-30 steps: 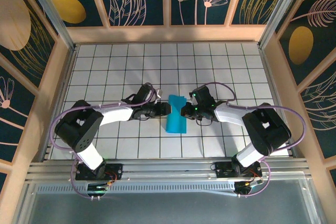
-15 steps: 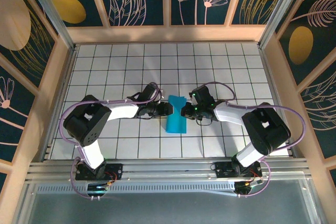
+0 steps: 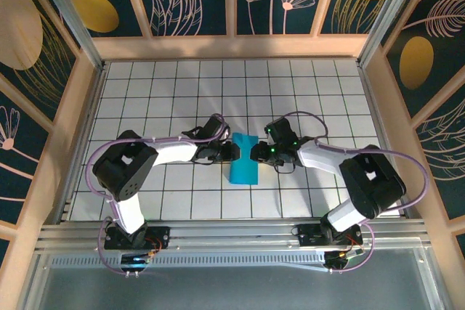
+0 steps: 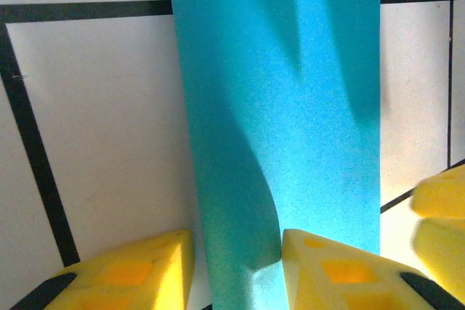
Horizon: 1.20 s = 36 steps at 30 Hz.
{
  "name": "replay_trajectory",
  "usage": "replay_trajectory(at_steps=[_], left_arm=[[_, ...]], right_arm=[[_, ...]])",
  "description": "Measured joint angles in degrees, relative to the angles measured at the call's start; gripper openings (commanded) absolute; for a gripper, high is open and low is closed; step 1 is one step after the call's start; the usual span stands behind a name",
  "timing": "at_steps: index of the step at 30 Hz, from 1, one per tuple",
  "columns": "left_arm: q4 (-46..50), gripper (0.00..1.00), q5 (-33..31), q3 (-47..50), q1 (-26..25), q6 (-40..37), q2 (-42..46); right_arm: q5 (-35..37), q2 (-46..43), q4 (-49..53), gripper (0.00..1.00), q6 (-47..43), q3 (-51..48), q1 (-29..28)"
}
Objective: Fold a paper plane with a square sheet of paper (fold left side to right side)
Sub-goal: First fold in half a square sheet of paper at the center of the table.
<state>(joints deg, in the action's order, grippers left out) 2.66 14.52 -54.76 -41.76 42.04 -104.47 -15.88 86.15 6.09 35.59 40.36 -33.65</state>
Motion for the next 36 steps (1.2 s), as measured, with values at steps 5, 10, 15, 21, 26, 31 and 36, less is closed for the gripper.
replay_trajectory(at_steps=[5,10,15,21,26,31,36], left_arm=[[3.6,0.41,-2.0,-2.6,-1.0,0.0,-1.0],[5.7,0.43,-3.7,-4.3,-1.8,0.0,-1.6],[7.5,0.44,-5.0,-5.6,-2.4,0.0,-2.2],[8.7,0.44,-5.8,-6.5,-2.8,0.0,-2.6],[9.6,0.46,-6.2,-7.2,-3.0,0.0,-2.9],[10.9,0.47,-6.9,-8.2,-3.3,-0.4,-3.3],[12.3,0.48,-7.8,-9.2,-3.8,-0.7,-3.9]], right_arm=[[2.5,-5.4,3.1,0.44,-1.2,0.0,2.2],[3.9,-9.5,4.5,0.44,-2.1,-0.3,5.6],[4.3,-11.5,5.6,0.44,-2.7,-1.6,7.4],[4.3,-12.0,6.6,0.45,-2.8,-2.6,7.9],[4.3,-12.2,6.6,0.51,-2.8,-3.0,8.2],[3.8,-13.0,6.3,0.55,-2.7,-3.8,8.4],[3.3,-13.5,5.7,0.6,-2.7,-4.3,8.9]])
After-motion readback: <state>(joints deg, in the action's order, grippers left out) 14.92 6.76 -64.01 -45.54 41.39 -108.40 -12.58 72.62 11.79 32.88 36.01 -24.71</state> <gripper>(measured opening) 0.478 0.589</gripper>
